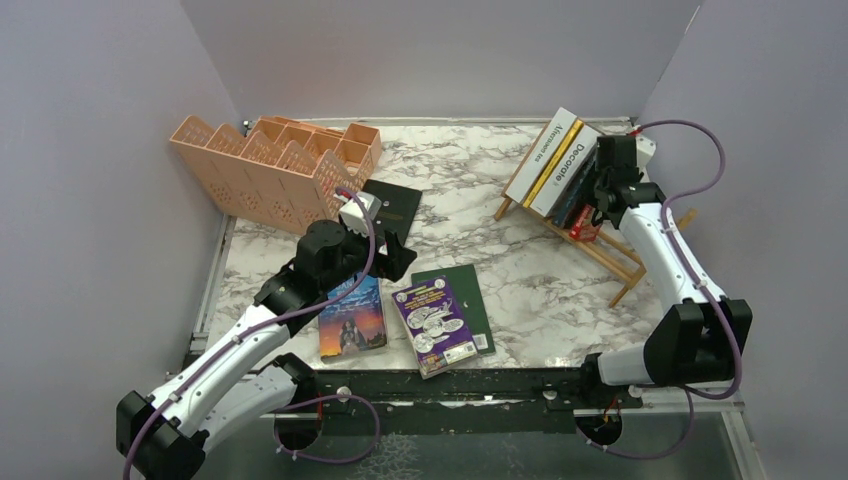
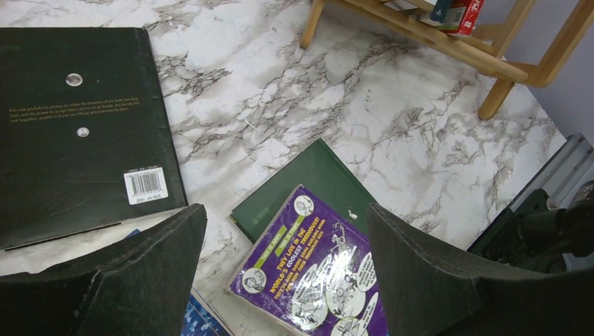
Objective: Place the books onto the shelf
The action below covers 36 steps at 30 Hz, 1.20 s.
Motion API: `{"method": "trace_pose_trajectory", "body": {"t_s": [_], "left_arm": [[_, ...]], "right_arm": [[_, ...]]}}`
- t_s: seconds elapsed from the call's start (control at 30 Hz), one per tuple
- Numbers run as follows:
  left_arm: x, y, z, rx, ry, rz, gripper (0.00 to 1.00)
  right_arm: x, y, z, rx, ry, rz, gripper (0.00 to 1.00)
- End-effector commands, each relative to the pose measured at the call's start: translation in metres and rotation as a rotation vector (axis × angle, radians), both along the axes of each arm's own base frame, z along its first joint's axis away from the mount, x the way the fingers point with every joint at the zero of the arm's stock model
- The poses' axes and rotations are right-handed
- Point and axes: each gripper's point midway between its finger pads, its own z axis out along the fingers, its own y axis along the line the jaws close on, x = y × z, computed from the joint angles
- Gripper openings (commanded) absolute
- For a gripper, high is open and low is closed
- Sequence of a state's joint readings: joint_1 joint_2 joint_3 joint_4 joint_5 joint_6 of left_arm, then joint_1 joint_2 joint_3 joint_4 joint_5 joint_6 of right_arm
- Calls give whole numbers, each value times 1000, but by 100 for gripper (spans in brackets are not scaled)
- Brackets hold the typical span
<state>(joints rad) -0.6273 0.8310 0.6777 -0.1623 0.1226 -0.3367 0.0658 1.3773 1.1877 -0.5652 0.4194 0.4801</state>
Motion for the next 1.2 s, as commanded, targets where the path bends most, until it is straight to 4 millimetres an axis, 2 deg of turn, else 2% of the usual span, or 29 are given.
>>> {"method": "trace_pose_trajectory", "body": {"t_s": [0.0, 0.1, 0.23, 0.3, 0.5, 0.6, 0.67, 0.77, 0.87, 0.93, 1.17], "left_arm": [[3, 0, 1, -1, -2, 8, 84], [3, -1, 0, 1, 3, 3, 84], [3, -1, -1, 3, 6, 2, 84], [3, -1, -2, 5, 9, 2, 84], [3, -1, -3, 7, 10, 3, 84], [4, -1, -3, 8, 12, 4, 84], [4, -1, -4, 12, 15, 7, 84], [4, 0, -5, 14, 16, 10, 84], [4, 0, -5, 15, 17, 12, 84], [5, 0, -4, 12, 15, 13, 84], [7, -2, -15, 15, 90, 39, 84]], "right_arm": [[10, 7, 2, 49, -53, 13, 58], [11, 9, 3, 60, -63, 27, 62], [11, 11, 0, 66, -62, 44, 60], [11, 11, -3, 64, -56, 46, 55], [11, 18, 1, 89, -77, 80, 25], [13, 25, 8, 116, -109, 103, 18], [14, 28, 14, 131, -132, 125, 16], [13, 29, 18, 134, -152, 125, 21], [11, 26, 16, 123, -142, 112, 43], [8, 24, 15, 117, -122, 101, 52], [-3, 17, 42, 83, -150, 94, 60]]}}
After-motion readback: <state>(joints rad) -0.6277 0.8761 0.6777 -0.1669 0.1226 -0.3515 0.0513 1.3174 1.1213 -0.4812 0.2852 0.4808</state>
